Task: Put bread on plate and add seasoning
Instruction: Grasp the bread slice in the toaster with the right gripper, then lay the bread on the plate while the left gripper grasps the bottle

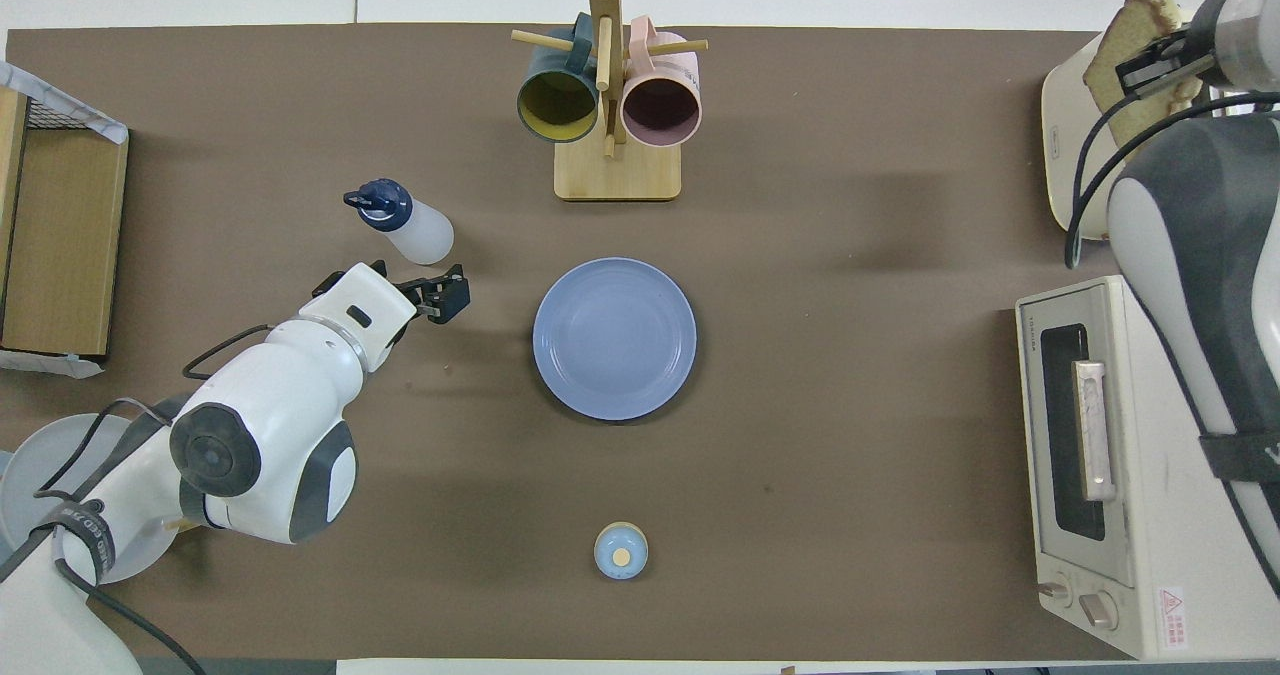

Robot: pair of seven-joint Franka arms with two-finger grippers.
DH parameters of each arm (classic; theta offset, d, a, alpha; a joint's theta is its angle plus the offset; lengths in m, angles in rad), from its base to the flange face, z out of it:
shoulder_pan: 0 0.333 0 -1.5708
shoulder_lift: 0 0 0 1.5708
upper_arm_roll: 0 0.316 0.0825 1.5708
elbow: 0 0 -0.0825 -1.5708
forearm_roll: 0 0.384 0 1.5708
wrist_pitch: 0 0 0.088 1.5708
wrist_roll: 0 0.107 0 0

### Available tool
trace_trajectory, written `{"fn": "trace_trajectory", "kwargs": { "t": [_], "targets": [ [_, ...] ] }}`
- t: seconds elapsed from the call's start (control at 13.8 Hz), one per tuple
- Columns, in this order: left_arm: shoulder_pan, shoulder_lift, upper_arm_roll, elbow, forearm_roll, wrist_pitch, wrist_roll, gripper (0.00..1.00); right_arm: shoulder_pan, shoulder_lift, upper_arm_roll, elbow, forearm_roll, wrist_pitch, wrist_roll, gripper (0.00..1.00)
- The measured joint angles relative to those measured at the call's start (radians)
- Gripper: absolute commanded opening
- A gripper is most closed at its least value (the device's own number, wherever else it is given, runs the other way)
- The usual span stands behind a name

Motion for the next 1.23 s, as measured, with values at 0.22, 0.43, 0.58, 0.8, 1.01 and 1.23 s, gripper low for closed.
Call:
{"fn": "trace_trajectory", "kwargs": {
  "t": [0.22,0.43,0.58,0.8,1.01,1.23],
  "targets": [
    [0.000,0.049,0.023,0.036,0.000,0.011,0.000,1.00,0.140,-0.018,0.010,-0.026,0.017,-0.051,0.255,0.00],
    [-0.003,0.075,0.044,0.064,0.000,0.016,0.000,1.00,0.239,-0.033,0.012,-0.082,0.149,-0.048,0.435,0.00],
    [-0.006,0.080,0.050,0.073,0.000,0.016,0.000,1.00,0.291,-0.040,0.013,-0.120,0.199,-0.002,0.527,0.00],
    [-0.045,0.102,0.098,0.101,0.001,0.016,0.000,1.00,0.396,-0.045,0.016,-0.235,0.205,0.190,0.723,0.00],
    [-0.178,0.149,0.236,0.148,0.001,0.016,0.000,1.00,0.469,-0.034,0.017,-0.356,0.205,0.371,0.849,0.00],
    [-0.371,0.204,0.419,0.171,-0.013,0.048,-0.009,1.00,0.505,-0.015,0.017,-0.418,0.205,0.479,0.887,0.00]
  ]
}}
